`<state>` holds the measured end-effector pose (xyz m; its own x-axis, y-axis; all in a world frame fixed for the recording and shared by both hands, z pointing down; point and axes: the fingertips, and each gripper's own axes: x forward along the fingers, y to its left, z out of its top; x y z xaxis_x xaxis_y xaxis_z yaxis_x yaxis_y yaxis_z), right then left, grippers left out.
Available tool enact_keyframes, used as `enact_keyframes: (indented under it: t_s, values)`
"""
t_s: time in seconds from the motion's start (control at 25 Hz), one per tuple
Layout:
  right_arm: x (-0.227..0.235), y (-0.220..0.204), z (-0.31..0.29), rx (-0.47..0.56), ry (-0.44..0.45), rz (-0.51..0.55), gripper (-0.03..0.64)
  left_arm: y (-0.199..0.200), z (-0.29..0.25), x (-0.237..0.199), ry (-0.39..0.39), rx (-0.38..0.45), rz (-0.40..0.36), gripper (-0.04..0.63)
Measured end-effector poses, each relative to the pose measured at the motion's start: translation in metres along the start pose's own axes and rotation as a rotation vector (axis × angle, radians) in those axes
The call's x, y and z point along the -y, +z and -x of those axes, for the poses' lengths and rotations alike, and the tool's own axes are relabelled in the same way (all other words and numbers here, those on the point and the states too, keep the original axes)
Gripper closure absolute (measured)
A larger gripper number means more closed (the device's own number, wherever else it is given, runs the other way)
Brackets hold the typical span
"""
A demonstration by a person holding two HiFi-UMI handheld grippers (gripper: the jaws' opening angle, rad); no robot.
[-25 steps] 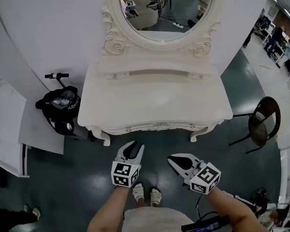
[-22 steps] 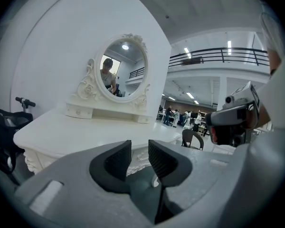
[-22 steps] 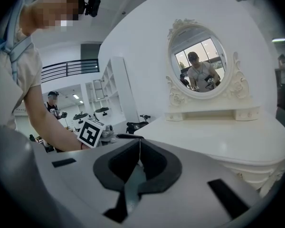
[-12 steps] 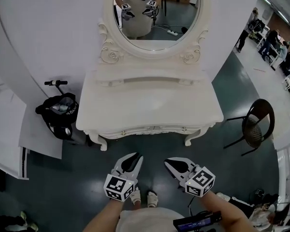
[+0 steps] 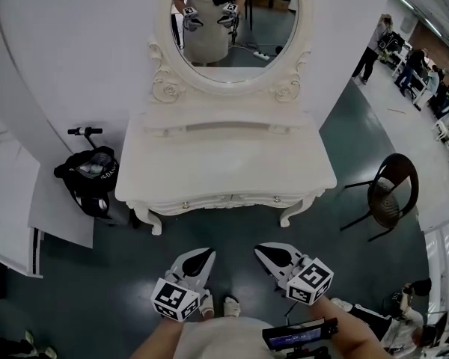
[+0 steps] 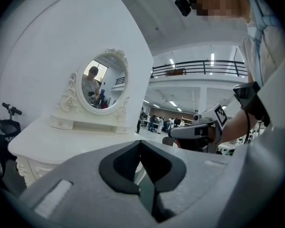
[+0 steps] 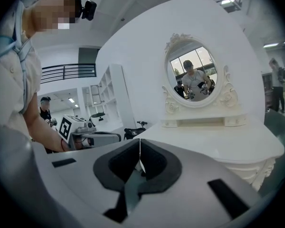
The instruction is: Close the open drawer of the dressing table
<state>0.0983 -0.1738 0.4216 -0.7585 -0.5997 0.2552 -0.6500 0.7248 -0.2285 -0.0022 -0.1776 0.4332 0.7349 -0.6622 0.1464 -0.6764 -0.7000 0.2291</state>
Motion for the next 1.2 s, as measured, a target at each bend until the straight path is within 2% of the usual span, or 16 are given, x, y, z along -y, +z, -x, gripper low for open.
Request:
enact_keyframes:
  t_s: [0.52,0.88,1.2]
  values:
    - [-0.005,0.011,0.000,0.033,0.001,-0.028,0.601,0.010,-0.006,0.013,-0.070,-0.037,-0.023,0.586]
    - [-0.016,0.020,-0.021,0.004,0.058,0.018,0.601,0.011,-0.026,0.017,-0.110,-0.070,-0.043,0.586]
    - [-0.020,0.018,-0.012,-0.007,0.053,0.029,0.603,0.010,-0.028,0.029,-0.128,-0.072,-0.046,0.586]
